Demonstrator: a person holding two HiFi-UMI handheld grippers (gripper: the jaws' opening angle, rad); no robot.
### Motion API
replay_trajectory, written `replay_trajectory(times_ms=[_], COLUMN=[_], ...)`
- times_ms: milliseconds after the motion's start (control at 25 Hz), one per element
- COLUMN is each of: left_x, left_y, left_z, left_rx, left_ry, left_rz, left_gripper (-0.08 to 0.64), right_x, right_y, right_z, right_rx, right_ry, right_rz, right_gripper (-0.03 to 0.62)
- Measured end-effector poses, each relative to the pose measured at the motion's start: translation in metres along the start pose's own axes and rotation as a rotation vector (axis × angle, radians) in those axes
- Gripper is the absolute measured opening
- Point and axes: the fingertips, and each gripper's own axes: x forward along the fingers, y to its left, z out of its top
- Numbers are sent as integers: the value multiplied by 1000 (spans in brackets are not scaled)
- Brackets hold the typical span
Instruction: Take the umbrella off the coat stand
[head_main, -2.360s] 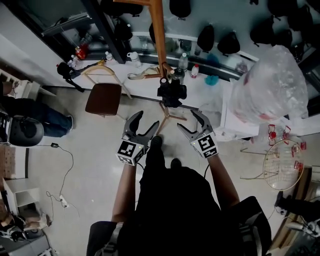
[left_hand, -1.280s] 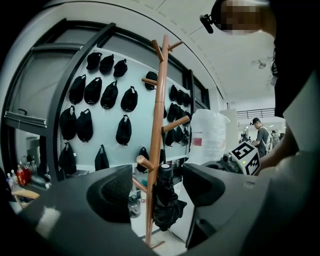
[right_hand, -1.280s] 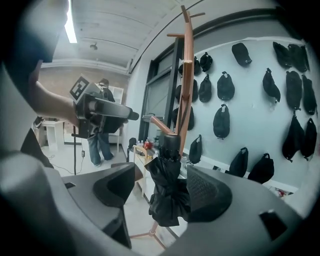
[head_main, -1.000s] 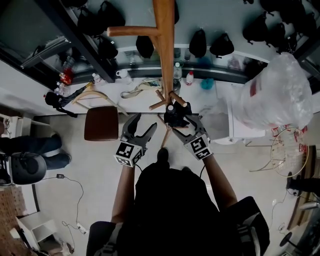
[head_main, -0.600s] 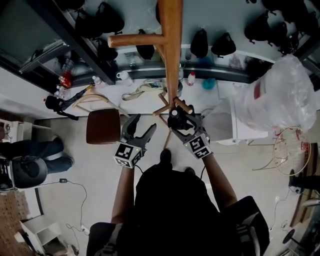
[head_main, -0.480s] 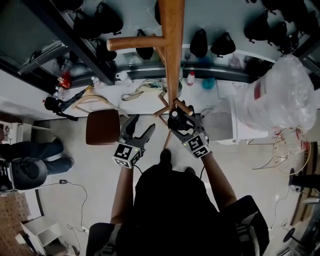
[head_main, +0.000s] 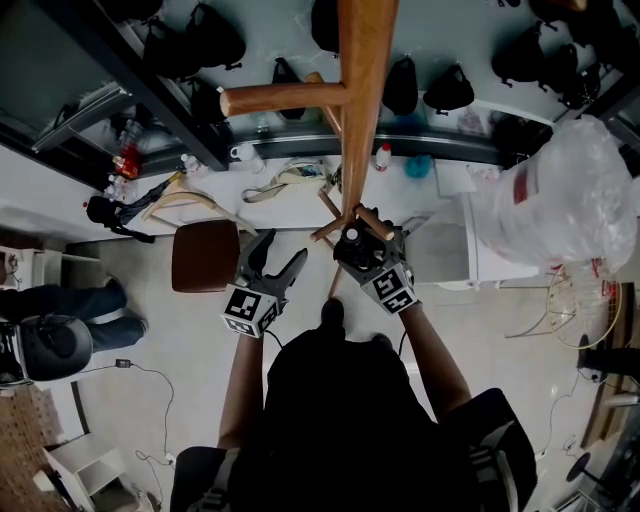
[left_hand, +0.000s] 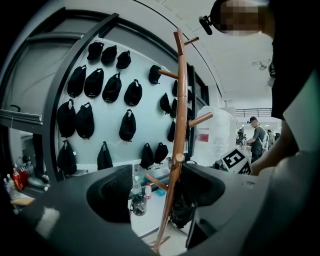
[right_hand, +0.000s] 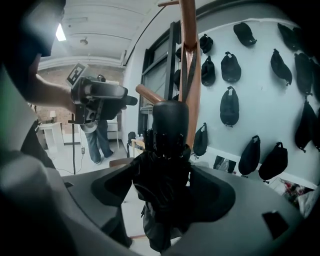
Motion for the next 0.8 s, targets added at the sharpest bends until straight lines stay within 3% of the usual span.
replay_trajectory(times_ms=[440, 800], left_x=[-5, -9], left_y=[10, 12], left_z=[-4, -8], left_rx=[-6, -7], left_ry=[19, 23], left_rz=[0, 1], left_gripper=[299, 299], right_x=[17, 19], right_y=[-3, -6], right_z=[-9, -5], right_rx=[19, 46], right_ry=[31, 1], right_rz=[1, -1], right_gripper=[370, 278])
